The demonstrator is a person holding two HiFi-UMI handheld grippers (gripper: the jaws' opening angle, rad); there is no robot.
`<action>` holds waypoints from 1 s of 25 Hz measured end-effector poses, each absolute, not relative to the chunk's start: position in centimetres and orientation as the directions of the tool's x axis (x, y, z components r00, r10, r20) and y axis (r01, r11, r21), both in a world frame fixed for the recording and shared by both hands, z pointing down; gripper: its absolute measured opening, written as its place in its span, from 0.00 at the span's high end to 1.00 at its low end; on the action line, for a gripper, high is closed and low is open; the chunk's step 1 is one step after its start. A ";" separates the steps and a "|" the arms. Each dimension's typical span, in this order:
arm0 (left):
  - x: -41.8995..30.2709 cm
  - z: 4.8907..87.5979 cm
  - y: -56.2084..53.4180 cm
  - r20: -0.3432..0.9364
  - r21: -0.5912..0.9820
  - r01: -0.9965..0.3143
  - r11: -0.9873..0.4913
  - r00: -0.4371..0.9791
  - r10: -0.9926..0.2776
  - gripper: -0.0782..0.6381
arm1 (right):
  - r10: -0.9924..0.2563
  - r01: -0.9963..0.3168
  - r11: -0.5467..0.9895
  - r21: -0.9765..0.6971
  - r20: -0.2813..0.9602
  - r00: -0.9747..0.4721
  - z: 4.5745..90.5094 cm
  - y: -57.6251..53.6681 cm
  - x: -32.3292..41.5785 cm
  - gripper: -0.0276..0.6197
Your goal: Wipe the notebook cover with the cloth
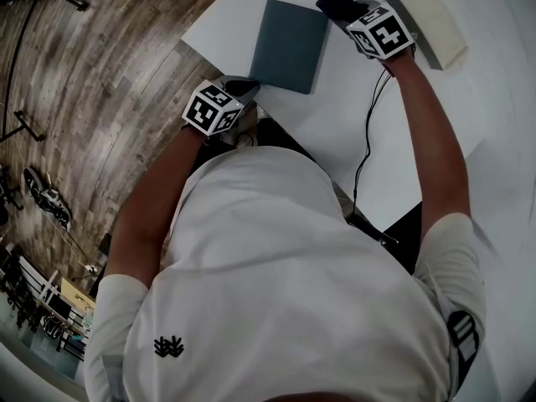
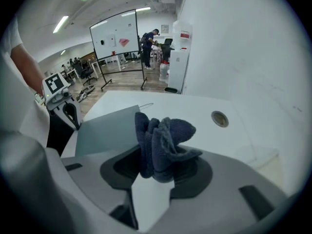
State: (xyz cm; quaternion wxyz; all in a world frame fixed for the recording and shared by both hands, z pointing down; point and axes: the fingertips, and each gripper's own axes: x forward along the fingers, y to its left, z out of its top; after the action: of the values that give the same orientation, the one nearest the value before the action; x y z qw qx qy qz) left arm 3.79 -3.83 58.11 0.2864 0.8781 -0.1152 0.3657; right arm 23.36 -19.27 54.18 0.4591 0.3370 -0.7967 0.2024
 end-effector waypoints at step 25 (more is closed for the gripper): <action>-7.9 38.8 -4.2 0.286 0.413 -0.165 -0.896 0.957 -0.044 0.88 | -0.815 -0.950 0.155 -0.272 0.508 -0.279 41.5 4.4 6.7 0.71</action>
State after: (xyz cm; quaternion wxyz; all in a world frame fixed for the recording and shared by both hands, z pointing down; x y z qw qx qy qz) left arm -7.95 -4.23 38.82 0.2221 0.9640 -0.0541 0.1361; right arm 6.66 4.36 41.48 0.1217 0.5881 -0.7501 0.2769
